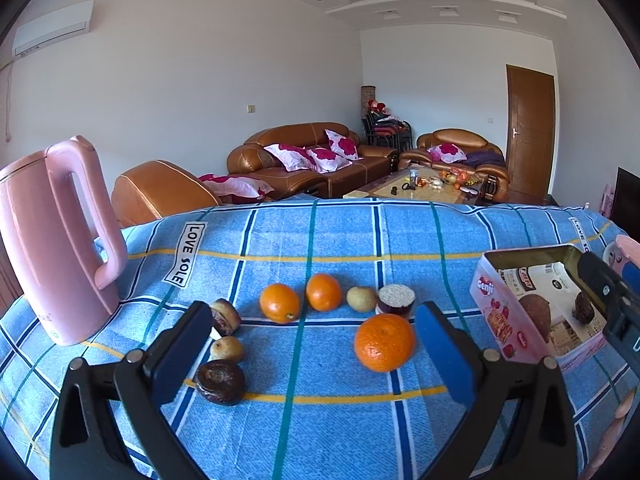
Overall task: Organize fruits
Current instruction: 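Lift both open tools out of the tray back toward the fruits, then lower the right tool onto the large orange and close it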
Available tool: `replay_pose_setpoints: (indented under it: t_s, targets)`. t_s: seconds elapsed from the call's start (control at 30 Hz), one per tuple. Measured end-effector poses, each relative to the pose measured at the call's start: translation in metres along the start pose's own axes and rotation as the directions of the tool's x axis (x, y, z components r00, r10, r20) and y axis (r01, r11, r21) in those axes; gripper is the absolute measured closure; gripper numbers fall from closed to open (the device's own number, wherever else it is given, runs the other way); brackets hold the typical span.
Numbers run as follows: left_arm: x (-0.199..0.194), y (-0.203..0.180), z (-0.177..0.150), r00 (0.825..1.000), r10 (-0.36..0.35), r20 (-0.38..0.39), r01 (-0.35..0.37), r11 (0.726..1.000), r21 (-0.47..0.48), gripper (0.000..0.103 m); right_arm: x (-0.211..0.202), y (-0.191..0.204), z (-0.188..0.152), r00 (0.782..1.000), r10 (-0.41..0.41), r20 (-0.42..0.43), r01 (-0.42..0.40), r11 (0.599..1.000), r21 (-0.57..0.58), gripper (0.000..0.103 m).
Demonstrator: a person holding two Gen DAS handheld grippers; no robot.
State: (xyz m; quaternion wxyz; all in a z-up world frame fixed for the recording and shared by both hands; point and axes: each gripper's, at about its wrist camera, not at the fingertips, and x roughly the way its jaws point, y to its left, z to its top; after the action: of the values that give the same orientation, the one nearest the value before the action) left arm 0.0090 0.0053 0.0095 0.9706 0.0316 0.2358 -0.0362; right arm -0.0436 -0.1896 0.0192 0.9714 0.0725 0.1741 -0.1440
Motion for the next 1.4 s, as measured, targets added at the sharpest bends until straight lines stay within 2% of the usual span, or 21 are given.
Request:
replay_pose_setpoints:
  t_s: [0.4,0.6,0.77,0.93,1.0,1.07,1.13,1.17,1.27,1.4]
  targets:
    - [0.02,0.063,-0.003,0.995,0.055,-0.079,-0.058,0.997,-0.043,0.0,0.009,0.063,-0.008,0.995,0.084,-0.059,-0.087,0.995,-0.045,0.012]
    - [0.033,0.109,0.0,0.986,0.107,-0.131,-0.12,0.988,-0.102,0.0,0.02,0.089,-0.013,0.983,0.118,-0.141,-0.13,0.989,-0.076,0.012]
    - [0.037,0.147,0.003,0.982,0.109,-0.152,-0.139,0.968,-0.208,0.0,0.044,0.113,-0.02,0.949,0.169,-0.265,-0.192,0.979,-0.062,0.012]
    - [0.044,0.163,0.001,0.979,0.088,-0.182,-0.133,0.959,-0.25,0.0,0.072,0.14,-0.03,0.898,0.181,-0.401,-0.219,0.974,-0.05,0.012]
    - [0.047,0.159,0.001,0.979,0.065,-0.192,-0.111,0.965,-0.237,0.0,0.082,0.149,-0.034,0.88,0.18,-0.44,-0.22,0.975,-0.042,0.018]
    - [0.048,0.151,0.002,0.98,0.048,-0.193,-0.088,0.975,-0.205,0.001,0.091,0.156,-0.038,0.862,0.173,-0.477,-0.217,0.975,-0.038,0.03]
    - [0.049,0.143,0.003,0.98,0.034,-0.197,-0.067,0.985,-0.162,0.001,0.099,0.16,-0.043,0.836,0.164,-0.523,-0.215,0.976,-0.038,0.038]
    - [0.05,0.138,0.003,0.979,0.03,-0.201,-0.059,0.988,-0.141,0.001,0.098,0.162,-0.042,0.845,0.155,-0.513,-0.209,0.977,-0.049,0.042]
    - [0.052,0.127,0.001,0.977,0.004,-0.214,-0.025,0.995,-0.095,0.002,0.096,0.166,-0.043,0.842,0.157,-0.517,-0.221,0.973,-0.064,0.054]
    - [0.052,0.117,-0.002,0.97,-0.058,-0.236,0.045,0.997,-0.06,0.01,0.092,0.159,-0.043,0.835,0.188,-0.518,-0.244,0.969,-0.042,0.055]
